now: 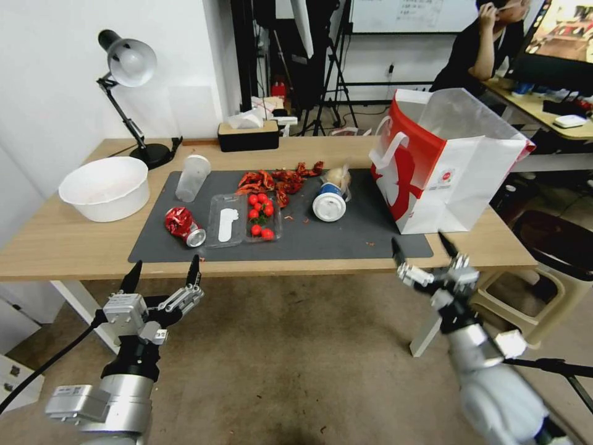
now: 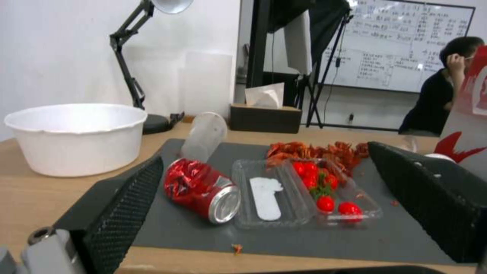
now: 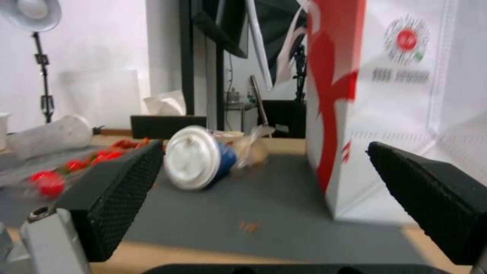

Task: Pick up the trash from the table and place it into the takeout bag.

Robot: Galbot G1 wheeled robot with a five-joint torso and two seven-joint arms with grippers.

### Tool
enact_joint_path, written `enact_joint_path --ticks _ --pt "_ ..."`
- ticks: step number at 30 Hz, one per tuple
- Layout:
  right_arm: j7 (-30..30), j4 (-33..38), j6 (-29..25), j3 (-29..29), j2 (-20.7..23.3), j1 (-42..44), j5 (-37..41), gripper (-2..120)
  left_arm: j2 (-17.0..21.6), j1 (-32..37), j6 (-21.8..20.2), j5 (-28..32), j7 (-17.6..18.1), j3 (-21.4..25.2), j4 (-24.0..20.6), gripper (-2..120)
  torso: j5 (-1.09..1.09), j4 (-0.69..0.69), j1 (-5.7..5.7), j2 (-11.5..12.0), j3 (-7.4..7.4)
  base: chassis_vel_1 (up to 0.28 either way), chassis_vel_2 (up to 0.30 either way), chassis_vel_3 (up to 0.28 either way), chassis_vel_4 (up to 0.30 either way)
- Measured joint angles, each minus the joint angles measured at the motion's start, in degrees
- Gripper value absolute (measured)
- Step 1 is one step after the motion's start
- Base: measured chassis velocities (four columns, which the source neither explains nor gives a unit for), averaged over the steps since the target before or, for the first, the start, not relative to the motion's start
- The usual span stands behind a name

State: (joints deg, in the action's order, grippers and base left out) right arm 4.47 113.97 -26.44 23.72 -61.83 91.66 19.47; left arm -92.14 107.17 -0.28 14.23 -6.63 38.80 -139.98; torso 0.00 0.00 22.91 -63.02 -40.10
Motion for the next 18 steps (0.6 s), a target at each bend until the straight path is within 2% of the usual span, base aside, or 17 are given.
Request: enact_joint_path --ticks 5,18 --pt "0.36 -2.3 -2.04 -2.19 -1.01 0.83 -0.64 100 0.0 -0.36 0.05 0.19 -0.6 0.6 0.85 100 0.01 0.0 0.0 0.0 0.0 0.0 0.0 0.0 0.0" --pt "1.27 -2.48 -0.44 -3.29 -0.69 0.4 -1.05 100 0.0 -0.81 1.61 -0.08 -1.49 0.82 3.62 100 0.01 0.0 0.01 0.0 -0.01 0.0 0.0 0.0 0.0"
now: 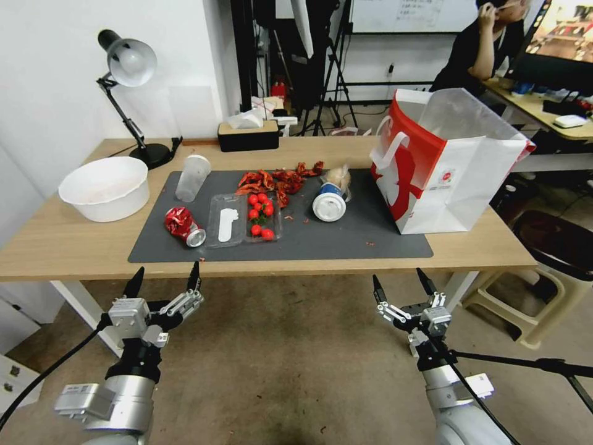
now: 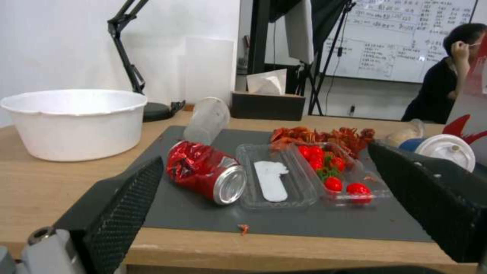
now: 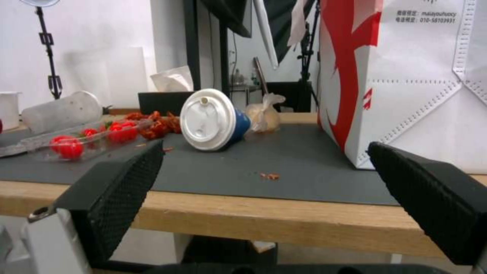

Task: Pick up the trash from the table and place it into the takeout bag.

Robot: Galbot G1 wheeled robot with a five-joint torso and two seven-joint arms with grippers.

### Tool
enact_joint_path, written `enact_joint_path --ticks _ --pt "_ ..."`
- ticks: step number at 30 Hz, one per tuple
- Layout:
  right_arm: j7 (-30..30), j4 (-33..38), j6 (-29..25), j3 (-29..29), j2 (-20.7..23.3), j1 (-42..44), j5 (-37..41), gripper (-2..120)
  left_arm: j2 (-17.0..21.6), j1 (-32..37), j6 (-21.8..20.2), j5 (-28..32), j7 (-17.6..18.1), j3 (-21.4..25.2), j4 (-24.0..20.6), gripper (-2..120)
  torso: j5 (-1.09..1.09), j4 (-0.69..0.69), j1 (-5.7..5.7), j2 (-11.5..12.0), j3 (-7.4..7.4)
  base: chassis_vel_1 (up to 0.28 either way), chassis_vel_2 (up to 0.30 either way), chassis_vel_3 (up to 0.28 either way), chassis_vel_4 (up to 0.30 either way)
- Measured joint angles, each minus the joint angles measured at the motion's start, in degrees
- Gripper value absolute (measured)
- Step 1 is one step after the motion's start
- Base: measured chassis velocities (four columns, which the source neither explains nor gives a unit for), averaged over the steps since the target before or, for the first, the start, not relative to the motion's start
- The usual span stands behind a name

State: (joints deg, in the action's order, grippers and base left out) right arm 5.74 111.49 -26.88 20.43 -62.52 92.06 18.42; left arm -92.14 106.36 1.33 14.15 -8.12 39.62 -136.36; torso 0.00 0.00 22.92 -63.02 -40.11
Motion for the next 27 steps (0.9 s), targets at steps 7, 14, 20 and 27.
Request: enact_joint_path --ticks 7,14,20,27 --pt "0.88 0.1 1.44 -0.93 -0.06 -1.21 0.0 100 0.0 -0.27 0.21 -0.01 -0.11 -0.02 0.5 100 0.0 0.01 0.0 0.0 0.0 0.0 0.0 0.0 0.0" --pt "6.68 2.12 10.42 -4.57 -2.01 -6.34 -2.62 100 0.0 -0.37 0.25 -0.02 -0.04 0.1 0.91 100 0.0 0.0 0.0 0.0 0.0 0.0 0.0 0.0 0.0" --pt "16.23 3.27 19.13 -11.47 -3.55 -13.58 -6.74 100 0.0 -0.16 0.96 -0.04 -0.04 0.12 1.19 100 0.0 0.01 0.0 0.0 0.0 0.0 0.0 0.0 0.0" --pt "22.79 3.45 27.97 -17.94 -5.03 -24.43 -5.07 100 0.0 -0.27 1.59 -0.18 -0.18 -0.17 1.37 100 0.0 0.0 0.0 0.0 0.0 0.0 0.0 0.0 0.0"
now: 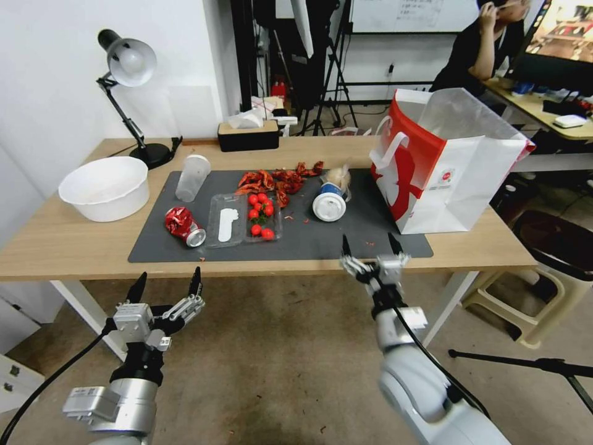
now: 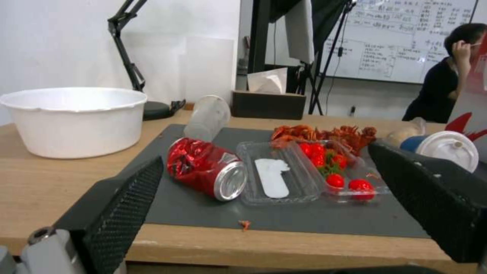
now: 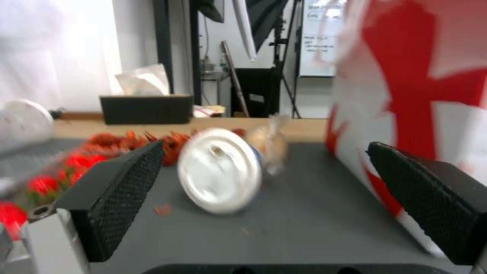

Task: Pick up the trash from the table and place it into the takeout bag.

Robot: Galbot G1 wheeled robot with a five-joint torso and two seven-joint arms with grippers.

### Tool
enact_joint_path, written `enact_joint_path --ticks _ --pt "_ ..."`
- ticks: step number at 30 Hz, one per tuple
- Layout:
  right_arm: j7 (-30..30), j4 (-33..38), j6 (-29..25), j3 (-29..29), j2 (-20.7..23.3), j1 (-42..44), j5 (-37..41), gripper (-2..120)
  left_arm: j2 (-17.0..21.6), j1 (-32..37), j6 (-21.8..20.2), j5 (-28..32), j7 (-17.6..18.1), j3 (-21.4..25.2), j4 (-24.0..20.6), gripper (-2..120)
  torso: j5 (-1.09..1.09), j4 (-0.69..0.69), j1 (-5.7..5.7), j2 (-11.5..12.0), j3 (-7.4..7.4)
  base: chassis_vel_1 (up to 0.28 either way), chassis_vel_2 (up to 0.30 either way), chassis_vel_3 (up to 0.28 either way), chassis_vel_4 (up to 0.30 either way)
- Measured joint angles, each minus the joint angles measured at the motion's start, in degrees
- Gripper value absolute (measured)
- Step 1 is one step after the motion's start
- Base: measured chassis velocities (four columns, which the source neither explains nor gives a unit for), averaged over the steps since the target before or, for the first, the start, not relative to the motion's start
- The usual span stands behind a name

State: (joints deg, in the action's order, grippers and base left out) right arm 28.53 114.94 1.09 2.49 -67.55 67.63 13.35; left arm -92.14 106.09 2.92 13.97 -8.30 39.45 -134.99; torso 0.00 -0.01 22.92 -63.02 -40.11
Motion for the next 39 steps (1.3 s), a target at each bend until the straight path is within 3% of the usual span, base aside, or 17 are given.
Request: enact_joint_path --ticks 7,12,18,23,39 --pt "3.1 -3.43 4.33 -4.39 -0.62 -8.6 4.01 100 0.0 -0.06 0.05 -0.01 -0.16 0.08 -0.33 100 0.0 0.0 0.0 0.0 0.0 0.0 0.0 0.0 0.0" --pt "8.66 -7.48 10.96 -7.83 -3.4 -15.63 7.6 100 0.0 -0.67 0.2 -0.02 -0.18 0.09 0.5 100 0.01 0.0 0.0 0.0 -0.01 0.0 0.0 0.0 0.0" --pt "10.67 -9.72 12.77 -8.89 -4.56 -18.71 9.0 100 0.0 -0.75 0.22 -0.03 -0.21 0.17 0.84 100 0.0 0.01 0.0 0.0 -0.01 0.0 0.0 0.0 0.0" --pt "12.62 -15.62 14.47 -10.11 -7.73 -25.11 10.62 100 0.0 -0.91 0.27 -0.11 -0.22 0.32 1.75 100 0.0 0.0 0.01 0.0 -0.01 0.0 0.0 0.0 0.0" --pt "16.84 -19.86 18.56 -10.1 -9.79 -29.62 14.79 100 0.0 -1.07 0.46 -0.13 -0.21 0.48 2.28 100 0.0 0.01 0.0 0.0 0.0 0.0 0.0 0.0 0.0"
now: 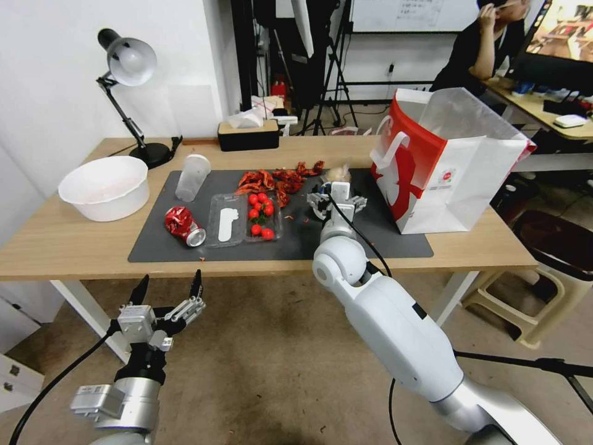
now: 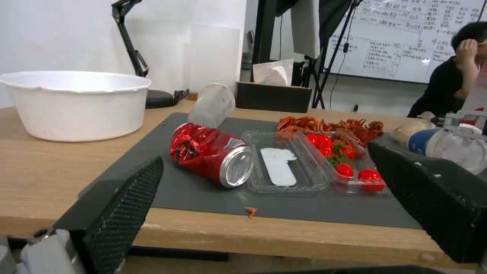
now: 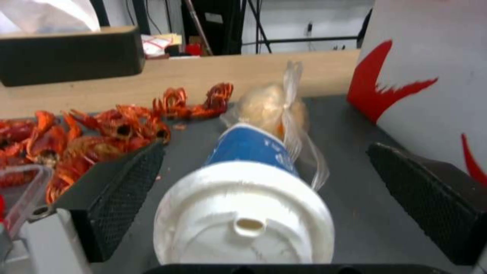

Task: Pick up the trash from the table and place it into the takeout bag.

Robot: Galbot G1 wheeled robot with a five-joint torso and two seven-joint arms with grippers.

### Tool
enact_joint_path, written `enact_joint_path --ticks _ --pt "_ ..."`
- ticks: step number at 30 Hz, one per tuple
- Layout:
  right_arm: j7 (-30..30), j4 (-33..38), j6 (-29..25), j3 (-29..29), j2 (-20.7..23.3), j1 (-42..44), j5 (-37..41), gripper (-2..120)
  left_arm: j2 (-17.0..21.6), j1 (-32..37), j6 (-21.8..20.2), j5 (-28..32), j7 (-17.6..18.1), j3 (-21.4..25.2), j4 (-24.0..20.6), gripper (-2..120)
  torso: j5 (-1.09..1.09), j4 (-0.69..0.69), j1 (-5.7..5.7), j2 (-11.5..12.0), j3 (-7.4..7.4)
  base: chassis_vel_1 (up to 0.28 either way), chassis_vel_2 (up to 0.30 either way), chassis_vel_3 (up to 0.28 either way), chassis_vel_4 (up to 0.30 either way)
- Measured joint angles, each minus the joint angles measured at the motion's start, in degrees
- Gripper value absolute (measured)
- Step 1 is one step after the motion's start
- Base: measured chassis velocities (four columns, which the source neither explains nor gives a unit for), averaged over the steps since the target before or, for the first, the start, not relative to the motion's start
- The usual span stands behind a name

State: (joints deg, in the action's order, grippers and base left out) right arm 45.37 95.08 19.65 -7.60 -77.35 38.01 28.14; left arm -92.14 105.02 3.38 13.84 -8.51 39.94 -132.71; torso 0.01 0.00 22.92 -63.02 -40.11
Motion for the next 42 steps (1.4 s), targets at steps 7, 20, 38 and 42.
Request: enact_joint_path --ticks 7,20,38,42 --pt "1.52 -1.38 1.0 0.08 -0.39 -0.85 2.31 100 0.0 -0.1 0.24 0.11 0.0 -0.1 0.49 100 -0.01 0.0 0.0 0.0 0.0 0.0 0.0 0.0 0.0" --pt "3.71 -4.12 1.95 -0.25 -2.69 -1.25 6.06 100 0.0 -0.21 0.33 1.73 -0.06 0.08 1.01 100 0.0 0.0 0.0 -0.01 0.0 0.0 0.0 0.0 0.0" --pt "3.16 -4.77 -0.21 1.65 -1.79 0.34 10.69 82 0.0 0.5 0.04 1.25 -0.59 -0.31 0.58 100 -0.01 0.0 -0.01 -0.01 0.0 0.0 0.0 0.0 0.0" --pt "2.79 -3.68 -0.64 1.91 -1.19 0.87 11.22 75 0.0 0.39 -0.04 1.13 -0.6 -0.23 0.58 100 -0.01 0.0 -0.01 0.0 0.0 0.0 0.0 0.0 0.0"
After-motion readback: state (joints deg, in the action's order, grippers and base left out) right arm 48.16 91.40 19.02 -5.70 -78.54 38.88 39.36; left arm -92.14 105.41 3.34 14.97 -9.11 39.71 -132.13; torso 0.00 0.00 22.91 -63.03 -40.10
